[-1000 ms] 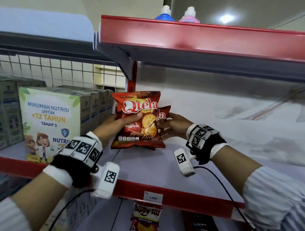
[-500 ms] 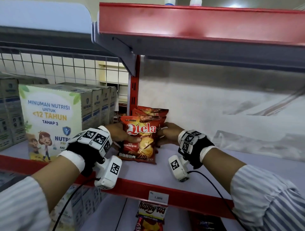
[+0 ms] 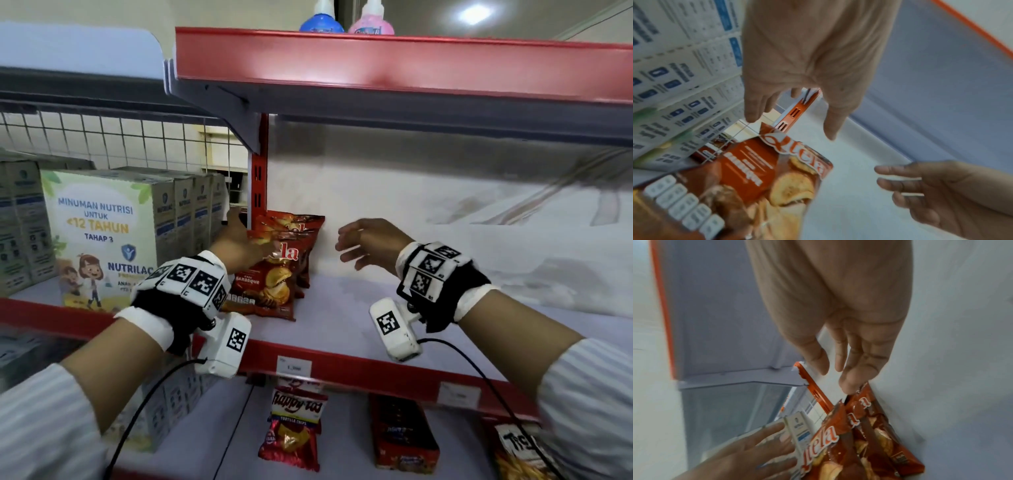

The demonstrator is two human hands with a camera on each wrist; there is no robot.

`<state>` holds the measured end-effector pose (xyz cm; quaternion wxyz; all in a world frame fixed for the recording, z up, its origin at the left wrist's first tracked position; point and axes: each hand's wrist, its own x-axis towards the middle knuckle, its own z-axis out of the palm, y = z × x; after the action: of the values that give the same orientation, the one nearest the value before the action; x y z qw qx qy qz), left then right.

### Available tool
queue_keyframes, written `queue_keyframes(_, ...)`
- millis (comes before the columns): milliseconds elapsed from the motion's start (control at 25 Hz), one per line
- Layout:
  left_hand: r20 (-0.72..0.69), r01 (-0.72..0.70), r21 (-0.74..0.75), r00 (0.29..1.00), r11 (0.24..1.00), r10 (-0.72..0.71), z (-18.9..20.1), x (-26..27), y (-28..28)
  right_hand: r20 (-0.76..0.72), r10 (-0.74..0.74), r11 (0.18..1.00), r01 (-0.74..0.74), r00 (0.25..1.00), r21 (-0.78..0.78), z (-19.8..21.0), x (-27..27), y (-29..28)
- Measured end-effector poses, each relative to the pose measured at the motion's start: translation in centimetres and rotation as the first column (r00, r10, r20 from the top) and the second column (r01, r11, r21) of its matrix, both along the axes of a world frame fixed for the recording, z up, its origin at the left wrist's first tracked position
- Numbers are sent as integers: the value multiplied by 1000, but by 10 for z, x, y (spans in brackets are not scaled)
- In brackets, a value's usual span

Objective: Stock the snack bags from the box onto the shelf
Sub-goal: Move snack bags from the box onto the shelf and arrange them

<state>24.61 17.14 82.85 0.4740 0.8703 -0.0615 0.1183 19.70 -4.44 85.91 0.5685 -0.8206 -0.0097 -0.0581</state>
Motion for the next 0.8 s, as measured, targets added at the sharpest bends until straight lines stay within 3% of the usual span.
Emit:
queue_keyframes(80,122,17,-126,993,992,-1,-3,-31,-17,103,-9,1000,11,995,-14,0,-26,-5)
queue_keyframes(200,188,15,-225,982,974,28,-23,-75,-43,213,-7,999,19,977,-50,-19,-61,-9)
queue_keyframes(400,164,15,-296,986,955,36,-94,-146,-73,305,29,988,19,952,-151,-94,-115,-17)
queue_keyframes(640,46,13,-312,999,950,2,-167,-188,-80,209,22,997,-5,978,-80,-178,-157,-26)
queue_keyframes(800,-90,-16,-300,996,954,-11,-227,-204,-84,62,-73,997,75,995,-35,-233,-183,-42)
